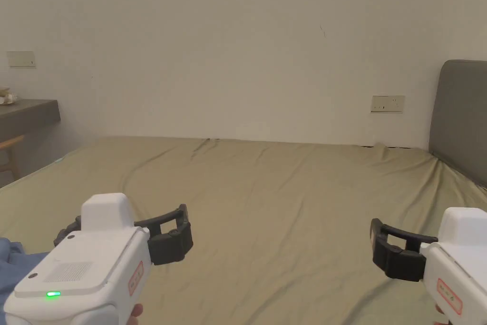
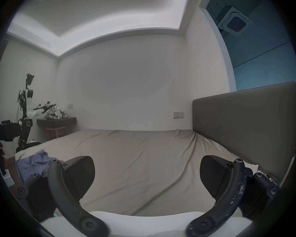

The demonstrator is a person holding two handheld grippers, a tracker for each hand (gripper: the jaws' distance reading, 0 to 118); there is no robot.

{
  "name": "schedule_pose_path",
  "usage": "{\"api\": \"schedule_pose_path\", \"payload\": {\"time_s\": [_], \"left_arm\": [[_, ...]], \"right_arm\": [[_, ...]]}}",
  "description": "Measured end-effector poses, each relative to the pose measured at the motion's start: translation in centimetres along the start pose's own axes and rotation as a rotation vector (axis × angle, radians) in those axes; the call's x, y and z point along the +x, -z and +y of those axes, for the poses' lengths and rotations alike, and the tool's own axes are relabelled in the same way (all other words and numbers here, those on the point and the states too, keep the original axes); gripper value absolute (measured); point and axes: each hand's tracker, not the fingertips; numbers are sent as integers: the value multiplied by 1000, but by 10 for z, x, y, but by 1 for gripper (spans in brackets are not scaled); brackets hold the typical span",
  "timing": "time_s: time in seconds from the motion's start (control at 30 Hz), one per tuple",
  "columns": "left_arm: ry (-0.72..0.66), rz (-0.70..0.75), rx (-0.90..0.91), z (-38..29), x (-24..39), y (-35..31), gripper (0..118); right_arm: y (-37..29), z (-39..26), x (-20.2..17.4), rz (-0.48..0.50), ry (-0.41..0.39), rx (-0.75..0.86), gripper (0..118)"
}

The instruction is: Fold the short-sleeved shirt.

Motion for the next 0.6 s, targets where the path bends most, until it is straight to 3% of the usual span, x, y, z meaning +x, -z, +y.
{"api": "schedule_pose_path", "payload": {"time_s": [0.2, 0.6], "left_arm": [[-40, -35, -53, -3, 1, 5, 118], [46, -33, -33, -4, 13, 1, 118]], "right_arm": [[0, 3, -16, -7, -59, -15, 118], [1, -3, -19, -6, -23, -41, 118]]}}
